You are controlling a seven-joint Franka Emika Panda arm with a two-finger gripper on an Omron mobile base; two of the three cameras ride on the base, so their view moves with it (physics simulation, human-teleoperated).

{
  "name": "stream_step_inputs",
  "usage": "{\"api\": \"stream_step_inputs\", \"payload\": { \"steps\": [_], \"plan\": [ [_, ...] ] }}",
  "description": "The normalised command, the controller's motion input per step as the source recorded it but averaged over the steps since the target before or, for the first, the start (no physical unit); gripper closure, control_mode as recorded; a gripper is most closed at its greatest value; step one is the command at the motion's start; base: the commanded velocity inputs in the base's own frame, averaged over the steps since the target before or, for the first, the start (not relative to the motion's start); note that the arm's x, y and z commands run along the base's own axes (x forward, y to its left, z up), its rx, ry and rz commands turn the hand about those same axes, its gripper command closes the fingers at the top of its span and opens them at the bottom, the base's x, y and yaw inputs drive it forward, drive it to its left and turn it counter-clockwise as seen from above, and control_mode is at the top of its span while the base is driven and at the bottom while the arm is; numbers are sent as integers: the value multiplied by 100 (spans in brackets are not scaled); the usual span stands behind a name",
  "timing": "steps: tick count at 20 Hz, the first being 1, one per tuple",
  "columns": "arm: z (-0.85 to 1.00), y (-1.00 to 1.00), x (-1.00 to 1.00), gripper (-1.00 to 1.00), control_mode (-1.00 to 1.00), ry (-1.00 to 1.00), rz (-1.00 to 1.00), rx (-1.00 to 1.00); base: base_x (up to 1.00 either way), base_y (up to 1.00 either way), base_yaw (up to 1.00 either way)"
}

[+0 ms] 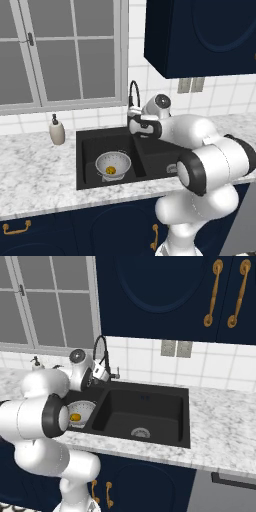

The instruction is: Put the colander in the sink, put the mango in the colander, and turn on the sink faucet and pour water over the colander.

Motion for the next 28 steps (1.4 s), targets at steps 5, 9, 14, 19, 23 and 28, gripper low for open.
{"api": "stream_step_inputs", "payload": {
  "steps": [5,9,14,19,23,28],
  "plan": [
    [0,8,15,-100,-100,-1,0,-3,0,0,0],
    [0,11,3,-100,-100,0,0,0,0,0,0],
    [-6,4,20,-100,-100,0,0,-1,0,0,0],
    [-2,0,18,-100,-100,0,0,0,0,0,0],
    [-7,1,13,-100,-100,0,0,0,0,0,0],
    [-17,7,25,-100,-100,0,0,0,0,0,0]
  ]
}}
